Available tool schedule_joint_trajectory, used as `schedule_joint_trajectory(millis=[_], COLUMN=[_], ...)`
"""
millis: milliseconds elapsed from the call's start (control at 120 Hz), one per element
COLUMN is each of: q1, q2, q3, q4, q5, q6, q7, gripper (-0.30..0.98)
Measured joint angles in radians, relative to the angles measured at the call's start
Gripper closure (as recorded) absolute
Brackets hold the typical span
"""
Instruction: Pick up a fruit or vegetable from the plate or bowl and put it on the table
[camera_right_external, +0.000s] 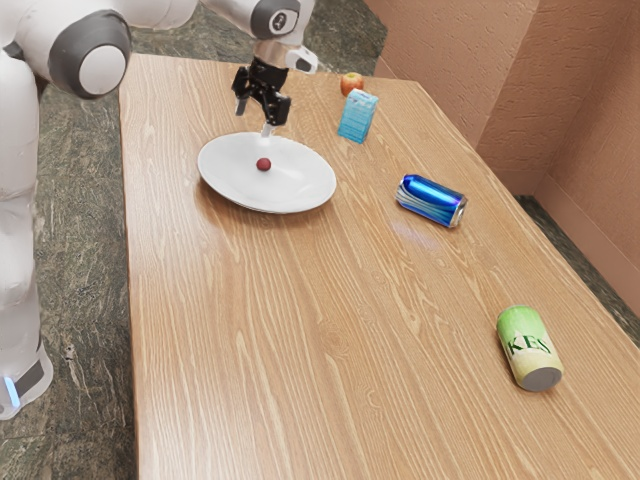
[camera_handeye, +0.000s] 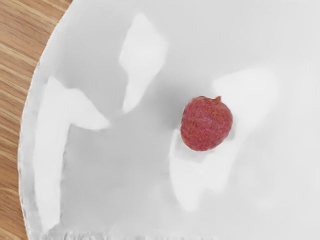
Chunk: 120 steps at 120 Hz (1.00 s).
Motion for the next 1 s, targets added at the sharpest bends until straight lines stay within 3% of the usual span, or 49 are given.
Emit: schedule_joint_trajectory(millis=[42,92,242,442,1000], q1=[0.082,0.110,0.016,-0.032,-0.094], q2=[0.000,0.001,0.011,0.040,0.056], q3=[0.002,0.000,-0.012,-0.015,-0.012], q4=[0.000,0.000,-0.011,-0.023,-0.054], q5=[-0.005,-0.018,-0.049,-0.076,-0.079], q6=[0.003,0.002,-0.005,-0.012,-0.010], q7=[0.002,0.005,0.012,0.018,0.023], gripper=[0.00,0.00,0.00,0.00,0.00])
